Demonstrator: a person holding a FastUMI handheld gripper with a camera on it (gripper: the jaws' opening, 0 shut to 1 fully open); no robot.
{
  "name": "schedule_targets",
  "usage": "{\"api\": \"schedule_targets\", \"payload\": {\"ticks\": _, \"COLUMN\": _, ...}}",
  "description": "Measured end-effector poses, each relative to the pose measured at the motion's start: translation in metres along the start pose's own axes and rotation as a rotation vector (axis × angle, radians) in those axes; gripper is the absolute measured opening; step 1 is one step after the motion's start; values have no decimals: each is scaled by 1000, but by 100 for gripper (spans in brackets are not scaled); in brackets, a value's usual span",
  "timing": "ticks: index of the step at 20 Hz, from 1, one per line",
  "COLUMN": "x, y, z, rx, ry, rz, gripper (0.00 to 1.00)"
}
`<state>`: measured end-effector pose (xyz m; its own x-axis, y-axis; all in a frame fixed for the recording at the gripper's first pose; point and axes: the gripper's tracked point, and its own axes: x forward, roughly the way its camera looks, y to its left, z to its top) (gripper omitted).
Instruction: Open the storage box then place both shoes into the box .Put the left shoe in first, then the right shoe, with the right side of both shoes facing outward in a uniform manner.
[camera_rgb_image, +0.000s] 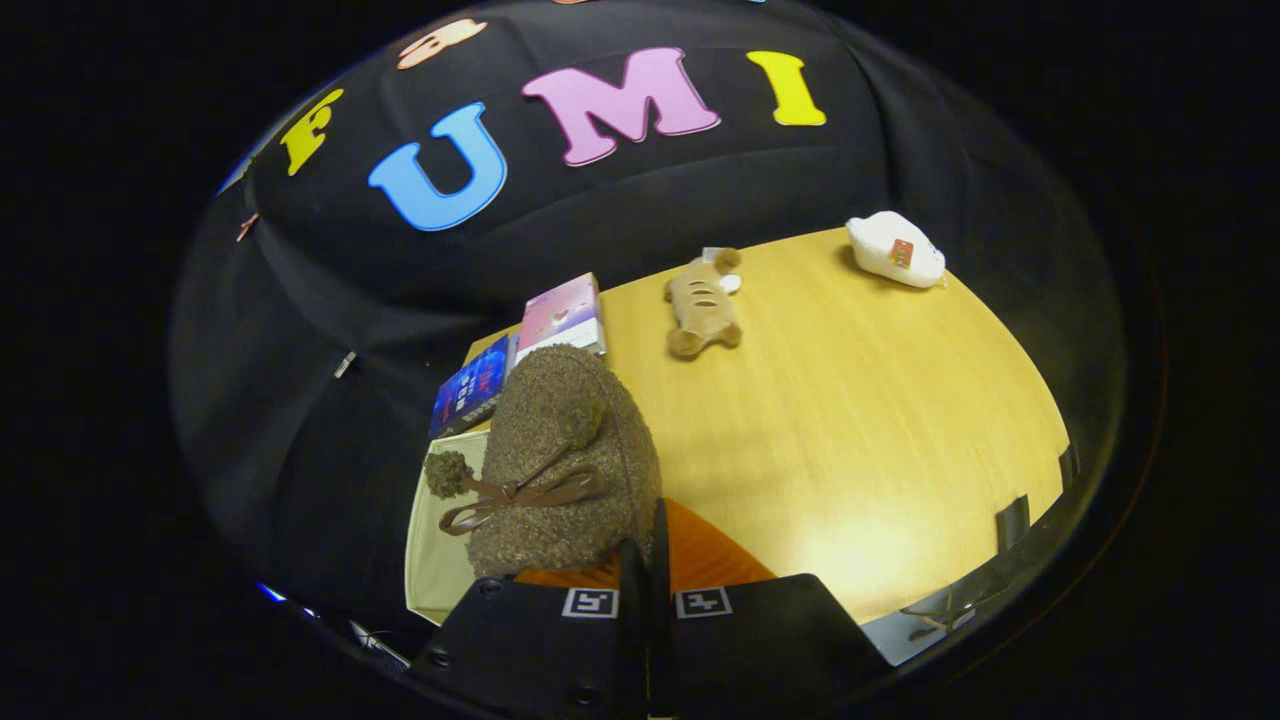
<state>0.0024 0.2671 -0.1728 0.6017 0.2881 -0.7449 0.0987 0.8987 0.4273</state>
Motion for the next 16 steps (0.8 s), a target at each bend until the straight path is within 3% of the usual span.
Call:
{"api": "schedule_targets", "payload": {"ticks": 7, "x": 41, "y": 70, "z": -29, "rx": -8, "ry": 84, "rz": 36, "gripper": 6}}
{"api": "schedule_targets", "payload": {"ticks": 16, "x": 87, "y": 91, "z": -68, "rx": -31, "ry": 176, "rz": -37, "gripper": 10}}
